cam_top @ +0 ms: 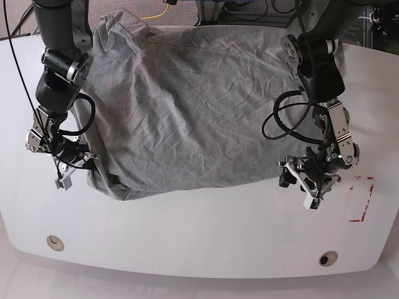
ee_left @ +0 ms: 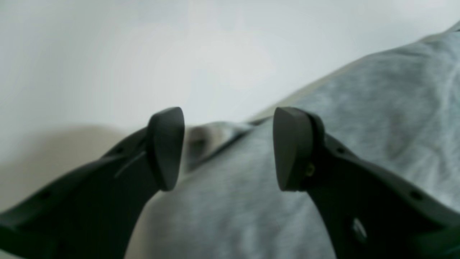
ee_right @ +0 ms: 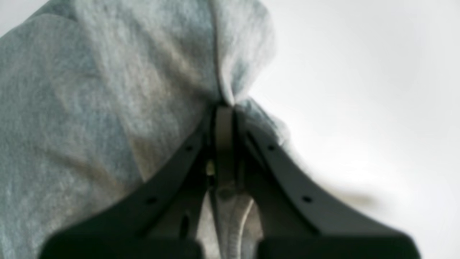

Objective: Layout the t-shirt on the table in an organized manner, then fold the t-shirt properly
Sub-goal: 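Move the left gripper to the shirt hem corner and grasp it, then pull the hem corners with both grippers apart to stretch the shirt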

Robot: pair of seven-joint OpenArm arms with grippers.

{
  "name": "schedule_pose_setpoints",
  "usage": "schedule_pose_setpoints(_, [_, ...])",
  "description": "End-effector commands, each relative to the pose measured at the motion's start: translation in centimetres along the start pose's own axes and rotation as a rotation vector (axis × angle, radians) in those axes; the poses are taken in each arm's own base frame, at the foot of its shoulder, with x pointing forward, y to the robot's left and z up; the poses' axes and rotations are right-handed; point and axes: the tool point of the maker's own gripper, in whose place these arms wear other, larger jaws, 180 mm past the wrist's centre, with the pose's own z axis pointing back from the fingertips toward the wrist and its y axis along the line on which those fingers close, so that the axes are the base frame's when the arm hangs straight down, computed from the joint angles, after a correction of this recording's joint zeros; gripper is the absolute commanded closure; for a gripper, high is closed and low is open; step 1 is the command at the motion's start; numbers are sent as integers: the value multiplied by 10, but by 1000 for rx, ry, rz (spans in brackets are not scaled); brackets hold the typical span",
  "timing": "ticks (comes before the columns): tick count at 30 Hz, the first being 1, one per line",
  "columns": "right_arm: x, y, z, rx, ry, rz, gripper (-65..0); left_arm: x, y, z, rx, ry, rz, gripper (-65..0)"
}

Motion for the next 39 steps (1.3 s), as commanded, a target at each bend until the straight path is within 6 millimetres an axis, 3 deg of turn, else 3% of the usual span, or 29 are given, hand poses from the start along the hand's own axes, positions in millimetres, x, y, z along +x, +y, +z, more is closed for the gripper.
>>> schedule_pose_setpoints(1, [22,-4,8,-11,-41,14,-3,24,10,5,15,-60,-6,-369])
schedule_pose_setpoints(6, [22,-4,8,-11,-41,14,-3,7,20,1,16,-14,10,-369])
schedule_pose_setpoints(17, [21,-3,7,-8,-41,13,-3,-9,13,-11,-26,2,46,-369])
schedule_pose_setpoints(39, [14,-7,8,-15,-28,11,-3,-9,5,-23,-59,-39,91,-365])
